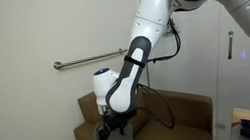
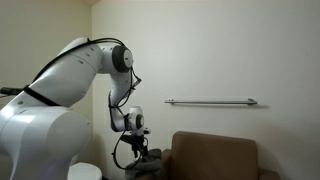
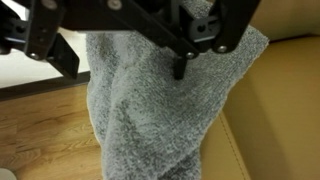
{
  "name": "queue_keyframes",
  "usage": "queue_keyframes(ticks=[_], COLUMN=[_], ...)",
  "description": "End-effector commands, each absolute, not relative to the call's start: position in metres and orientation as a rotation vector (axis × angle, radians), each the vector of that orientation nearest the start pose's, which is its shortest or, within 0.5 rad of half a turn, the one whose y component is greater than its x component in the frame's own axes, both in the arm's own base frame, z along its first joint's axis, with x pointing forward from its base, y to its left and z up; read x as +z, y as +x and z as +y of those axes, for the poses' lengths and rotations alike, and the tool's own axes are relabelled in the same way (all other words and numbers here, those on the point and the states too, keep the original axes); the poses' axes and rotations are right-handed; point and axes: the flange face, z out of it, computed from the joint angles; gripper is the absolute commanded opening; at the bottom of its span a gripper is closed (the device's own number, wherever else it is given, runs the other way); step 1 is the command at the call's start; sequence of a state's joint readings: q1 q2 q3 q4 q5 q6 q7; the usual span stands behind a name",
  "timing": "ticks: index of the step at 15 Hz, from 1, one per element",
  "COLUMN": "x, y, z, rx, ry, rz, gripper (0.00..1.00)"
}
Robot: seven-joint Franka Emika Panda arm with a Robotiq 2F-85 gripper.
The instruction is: Put the towel on the seat of the chair
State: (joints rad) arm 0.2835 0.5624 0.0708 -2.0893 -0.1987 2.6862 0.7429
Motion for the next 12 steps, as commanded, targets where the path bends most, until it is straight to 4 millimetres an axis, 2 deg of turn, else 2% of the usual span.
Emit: queue_keyframes(ticks=[1,6,10,12], x=[0.151,0.147,0.153,0.153], y=[0.543,0.541,0.537,0.536], z=[0.205,0.199,0.179,0.172], rx=[-0.062,-0.029,-0.011,-0.003], ry=[-3.117,-3.114,-3.112,-3.110], rz=[0.342,0.361,0.379,0.382], gripper=[0.67,0.34,0.07,0.02])
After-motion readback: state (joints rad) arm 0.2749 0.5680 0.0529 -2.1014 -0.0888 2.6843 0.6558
